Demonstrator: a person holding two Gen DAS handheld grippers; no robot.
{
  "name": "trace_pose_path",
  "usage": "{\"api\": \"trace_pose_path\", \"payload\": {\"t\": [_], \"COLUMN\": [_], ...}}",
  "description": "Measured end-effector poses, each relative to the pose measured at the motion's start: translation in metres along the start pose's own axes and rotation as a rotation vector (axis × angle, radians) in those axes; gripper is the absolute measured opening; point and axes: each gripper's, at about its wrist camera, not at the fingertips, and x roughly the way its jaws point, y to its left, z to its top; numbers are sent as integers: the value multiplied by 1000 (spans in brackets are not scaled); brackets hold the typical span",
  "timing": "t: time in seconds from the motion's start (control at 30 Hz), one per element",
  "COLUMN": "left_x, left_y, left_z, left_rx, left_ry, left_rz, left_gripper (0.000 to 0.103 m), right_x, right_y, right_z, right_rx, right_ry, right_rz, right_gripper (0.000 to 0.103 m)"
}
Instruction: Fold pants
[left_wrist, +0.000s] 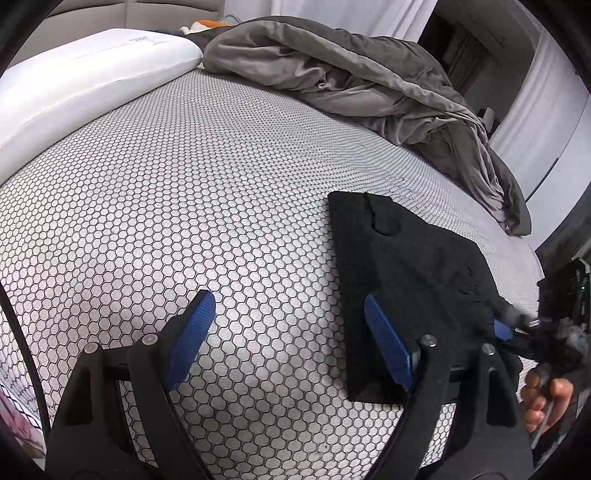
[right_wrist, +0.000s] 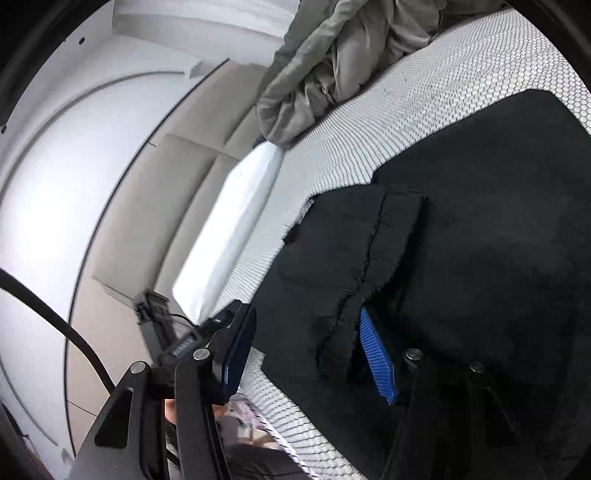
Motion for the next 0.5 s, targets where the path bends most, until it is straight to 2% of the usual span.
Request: {"api": "trace_pose_path", "payload": {"t": [0.03,0.07,0.1,0.13,0.23,0.37,0.43,0.5], "left_x": [1,2,3,3,1,-6,-5,0], "left_y": [1,1,2,2,4,0,-7,-15], "left_z": [0,1,1,2,5,11,12,11], "left_rx": [2,4,5,2,-11,-22,-12,9], "left_ry": [-1,-1,1,2,-9,-36,-37,-28], "left_rz": [3,7,10,10,0,-21,-27,-27], "left_gripper": [81,81,81,81,81,81,81,81], "right_x": [10,18,26,28,19,-48,-83,-112], "right_y": [2,2,2,3,16,44,47,31], "right_z": [3,3,2,3,2,-7,-15,-24], "right_rx": [-7,-19,-29,-37,-85,-183,-218,-193], "right_ry": [10,21,22,21,-23,-147,-194,-220], "right_rz": [-16,-30,-40,-45,-71,-18,-55,-110], "right_gripper": [36,24,20,9,6,6,6,6]}}
